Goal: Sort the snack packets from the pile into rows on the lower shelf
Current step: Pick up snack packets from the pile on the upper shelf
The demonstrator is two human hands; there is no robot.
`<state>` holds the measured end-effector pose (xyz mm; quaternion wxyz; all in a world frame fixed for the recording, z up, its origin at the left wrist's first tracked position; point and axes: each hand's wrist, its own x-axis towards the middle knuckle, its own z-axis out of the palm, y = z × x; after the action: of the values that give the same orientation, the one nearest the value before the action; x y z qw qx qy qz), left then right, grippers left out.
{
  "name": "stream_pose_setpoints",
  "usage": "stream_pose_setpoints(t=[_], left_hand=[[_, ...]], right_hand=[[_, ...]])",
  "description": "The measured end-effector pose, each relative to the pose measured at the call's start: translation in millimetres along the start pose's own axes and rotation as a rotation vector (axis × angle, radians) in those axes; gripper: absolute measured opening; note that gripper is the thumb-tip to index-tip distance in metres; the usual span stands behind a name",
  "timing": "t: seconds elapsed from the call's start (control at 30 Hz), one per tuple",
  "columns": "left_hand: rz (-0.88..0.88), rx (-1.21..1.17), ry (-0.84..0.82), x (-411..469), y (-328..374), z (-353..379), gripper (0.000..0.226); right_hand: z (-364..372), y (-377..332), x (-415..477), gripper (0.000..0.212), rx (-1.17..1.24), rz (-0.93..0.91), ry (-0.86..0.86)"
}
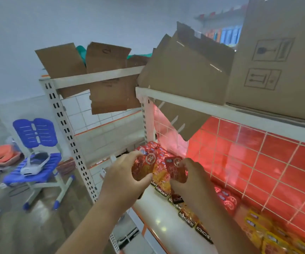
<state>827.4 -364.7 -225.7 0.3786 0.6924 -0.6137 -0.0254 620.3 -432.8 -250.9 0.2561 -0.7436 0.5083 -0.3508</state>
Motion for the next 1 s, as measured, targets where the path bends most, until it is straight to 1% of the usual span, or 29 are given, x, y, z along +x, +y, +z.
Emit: stream_pose_setpoints(t=[0.13, 0.2, 0.3, 0.43, 0.53, 0.67, 0.83, 0.93, 1.0], left_hand=[[0.011, -0.015, -0.106, 41, -53, 31, 0.062], [0.007, -0.036, -0.171, 63, -82, 50, 0.065], [0.007, 0.0, -0.265, 90, -121, 80, 0.068], [0.094, -0.032, -0.383, 114, -161, 110, 0.055], [0.124, -0.032, -0.432, 128, -175, 127, 0.054], [0.186, 0.008, -0.465, 138, -180, 141, 0.044], [0.313, 0.083, -0.478, 142, -193, 151, 0.051], [0.381, 0.061, -0.484, 146, -197, 155, 0.05], [0.397, 0.051, -0.489, 148, -199, 157, 0.051]], right_hand=[[46, 12, 26, 0.047, -0.054, 0.146, 0.016], [69, 16, 40, 0.043, -0.094, 0.216, 0.044], [104, 18, 60, 0.039, -0.146, 0.337, 0.107], [145, 13, 79, 0.041, -0.204, 0.494, 0.129], [168, 8, 87, 0.046, -0.244, 0.568, 0.142], [188, 8, 90, 0.056, -0.282, 0.631, 0.186], [202, 5, 93, 0.053, -0.328, 0.669, 0.248], [209, 4, 95, 0.053, -0.362, 0.672, 0.276], [212, 3, 97, 0.055, -0.362, 0.676, 0.298]])
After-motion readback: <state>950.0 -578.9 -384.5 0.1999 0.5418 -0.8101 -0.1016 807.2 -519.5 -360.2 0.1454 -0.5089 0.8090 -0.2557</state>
